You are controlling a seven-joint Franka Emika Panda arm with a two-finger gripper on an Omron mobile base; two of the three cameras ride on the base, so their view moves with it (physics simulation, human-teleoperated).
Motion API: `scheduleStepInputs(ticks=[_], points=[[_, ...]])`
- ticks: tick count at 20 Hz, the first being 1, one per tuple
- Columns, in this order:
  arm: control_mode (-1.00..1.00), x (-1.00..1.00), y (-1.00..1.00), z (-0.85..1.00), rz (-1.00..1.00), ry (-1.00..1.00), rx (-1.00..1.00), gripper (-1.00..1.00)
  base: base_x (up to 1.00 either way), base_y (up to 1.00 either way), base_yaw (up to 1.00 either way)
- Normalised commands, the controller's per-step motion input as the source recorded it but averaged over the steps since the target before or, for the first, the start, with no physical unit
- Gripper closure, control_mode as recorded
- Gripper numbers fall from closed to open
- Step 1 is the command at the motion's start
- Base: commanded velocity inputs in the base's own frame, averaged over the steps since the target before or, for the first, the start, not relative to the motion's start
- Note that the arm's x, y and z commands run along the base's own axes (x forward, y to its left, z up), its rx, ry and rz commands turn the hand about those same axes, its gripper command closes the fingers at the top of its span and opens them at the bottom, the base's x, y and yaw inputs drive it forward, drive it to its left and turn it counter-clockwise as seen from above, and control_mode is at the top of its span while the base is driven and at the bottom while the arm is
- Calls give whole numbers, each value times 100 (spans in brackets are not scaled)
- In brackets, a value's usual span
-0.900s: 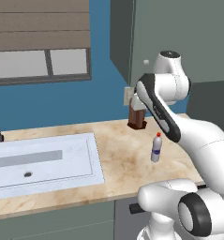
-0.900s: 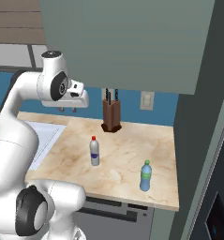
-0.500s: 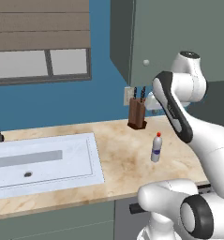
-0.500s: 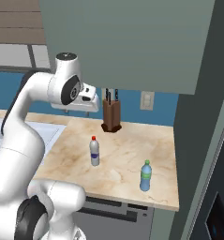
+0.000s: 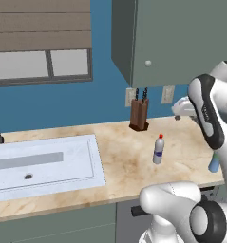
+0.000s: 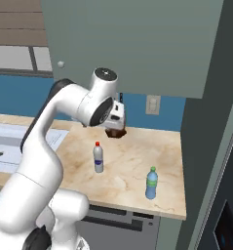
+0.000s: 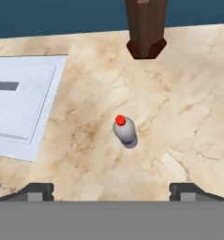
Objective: Take the bottled waters from the counter and place them in the freezer to freeze. Close the freezer door after placing the bottles.
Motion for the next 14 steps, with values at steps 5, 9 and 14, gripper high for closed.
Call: scheduleStepInputs(ticks=[5, 9, 14], points=[[-100, -7, -35, -50, 36, -10, 12, -100, 0, 0, 0], [-100, 6, -20, -60, 51, -14, 7, -100, 0, 0, 0], [-100, 34, -5, -60, 46, -15, 0, -100, 0, 0, 0]])
